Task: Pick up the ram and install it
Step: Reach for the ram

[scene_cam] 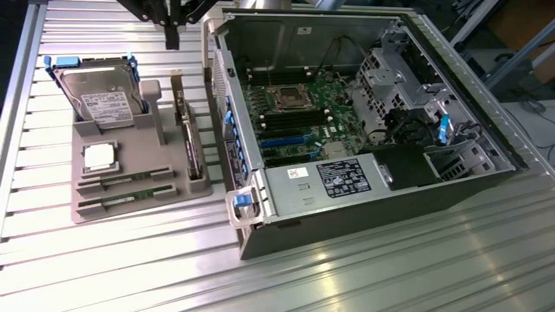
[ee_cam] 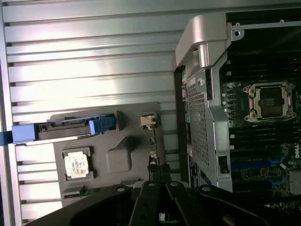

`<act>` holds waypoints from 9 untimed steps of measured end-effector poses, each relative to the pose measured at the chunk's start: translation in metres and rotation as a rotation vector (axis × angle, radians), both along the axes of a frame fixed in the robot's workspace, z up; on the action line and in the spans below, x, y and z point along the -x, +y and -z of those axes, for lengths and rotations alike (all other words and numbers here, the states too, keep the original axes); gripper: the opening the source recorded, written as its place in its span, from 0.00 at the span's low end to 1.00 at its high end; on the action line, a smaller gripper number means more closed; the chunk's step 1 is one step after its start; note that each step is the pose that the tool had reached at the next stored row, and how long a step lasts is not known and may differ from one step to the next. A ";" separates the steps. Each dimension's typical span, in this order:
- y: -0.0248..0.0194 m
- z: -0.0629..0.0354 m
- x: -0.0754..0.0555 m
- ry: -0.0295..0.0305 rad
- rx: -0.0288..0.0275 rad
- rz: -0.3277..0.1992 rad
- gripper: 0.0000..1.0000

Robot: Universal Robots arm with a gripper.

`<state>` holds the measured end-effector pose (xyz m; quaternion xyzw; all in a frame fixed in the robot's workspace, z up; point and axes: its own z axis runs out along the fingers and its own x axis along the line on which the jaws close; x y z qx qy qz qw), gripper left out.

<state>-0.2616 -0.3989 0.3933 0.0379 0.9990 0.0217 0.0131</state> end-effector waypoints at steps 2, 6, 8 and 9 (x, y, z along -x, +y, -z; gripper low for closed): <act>0.0000 0.0000 0.008 0.0000 0.0000 0.000 0.10; 0.0000 0.0000 0.024 0.0000 0.0000 0.000 0.10; 0.0000 0.0000 0.033 -0.0001 -0.0001 0.000 0.10; 0.0000 0.0000 0.039 0.0001 0.0001 0.000 0.10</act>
